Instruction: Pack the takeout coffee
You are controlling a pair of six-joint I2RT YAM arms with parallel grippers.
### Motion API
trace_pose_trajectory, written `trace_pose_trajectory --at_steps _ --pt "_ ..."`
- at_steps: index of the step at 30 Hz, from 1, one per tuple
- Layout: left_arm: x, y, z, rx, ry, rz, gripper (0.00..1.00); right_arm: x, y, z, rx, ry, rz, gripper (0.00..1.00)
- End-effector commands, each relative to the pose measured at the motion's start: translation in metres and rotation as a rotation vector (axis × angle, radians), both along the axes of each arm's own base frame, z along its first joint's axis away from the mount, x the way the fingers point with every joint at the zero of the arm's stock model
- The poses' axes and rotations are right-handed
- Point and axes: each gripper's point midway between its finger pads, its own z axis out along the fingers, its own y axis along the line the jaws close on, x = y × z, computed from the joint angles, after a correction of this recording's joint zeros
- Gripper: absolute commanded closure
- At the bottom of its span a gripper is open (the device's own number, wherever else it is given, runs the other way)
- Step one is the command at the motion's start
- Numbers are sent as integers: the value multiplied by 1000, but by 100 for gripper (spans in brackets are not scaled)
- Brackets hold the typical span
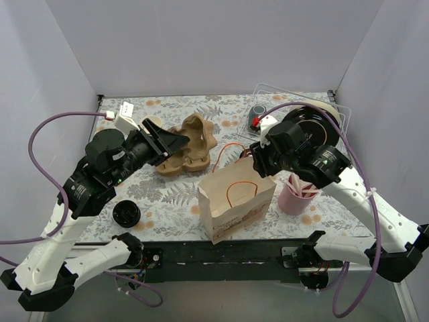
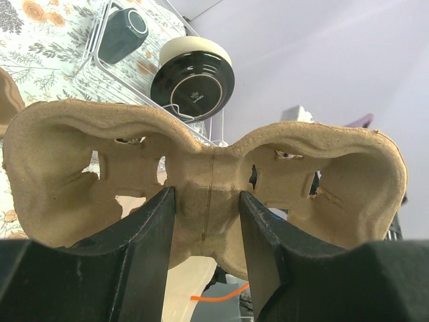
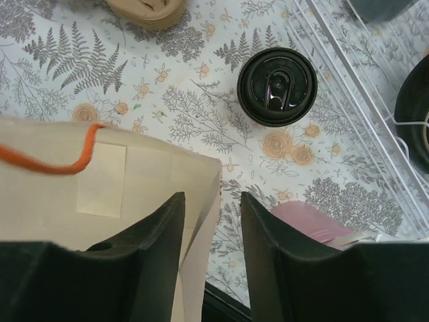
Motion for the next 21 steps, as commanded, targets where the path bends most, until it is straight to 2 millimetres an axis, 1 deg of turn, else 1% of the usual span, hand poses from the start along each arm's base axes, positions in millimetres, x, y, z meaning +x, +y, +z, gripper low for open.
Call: trace_pose_trajectory --at_steps 1,3,4,5,6,7,8,9,10,11,12,14,16,18,19,20,21 --pt "-10 -2 4 -3 -30 -49 79 16 2 -2 49 4 -20 68" --pt "-10 -4 3 3 -25 -56 79 21 5 -7 51 22 -34 83" --pt "-10 -5 3 2 -24 -61 79 26 8 -6 75 19 -56 96" --pt "-11 -5 5 -6 -25 -63 79 26 12 -3 101 20 -56 99" --pt "-10 -5 7 -12 -23 -60 79 28 15 -1 122 16 -61 99" --pt "-10 -8 8 -16 -18 -70 79 34 17 6 159 -1 -101 99" --pt "-12 -9 16 -30 -26 -81 79 37 17 11 179 -14 -125 99" --pt "-12 -11 20 -45 -29 -89 79 40 17 14 196 -21 -145 99" --pt "-13 -12 24 -54 -36 -98 79 43 18 22 223 -34 -161 99" --pt "-12 -14 24 -58 -27 -97 79 47 19 25 241 -36 -194 99" --pt "-11 -14 30 -70 -33 -95 79 50 19 30 259 -43 -215 99" --pt "-6 -16 29 -64 -24 -85 79 58 22 37 310 -61 -259 99" --pt "-3 -16 35 -63 -33 -77 79 64 21 38 333 -70 -298 99" --pt "1 -14 38 -52 -36 -57 80 71 25 34 363 -47 -345 99" --pt "0 -12 45 -53 -58 -49 79 75 28 33 387 -31 -355 99" --pt "2 -10 47 -48 -64 -36 80 75 31 25 400 -7 -356 99" --pt "7 -3 49 -39 -75 9 80 79 38 30 466 -5 -365 99"
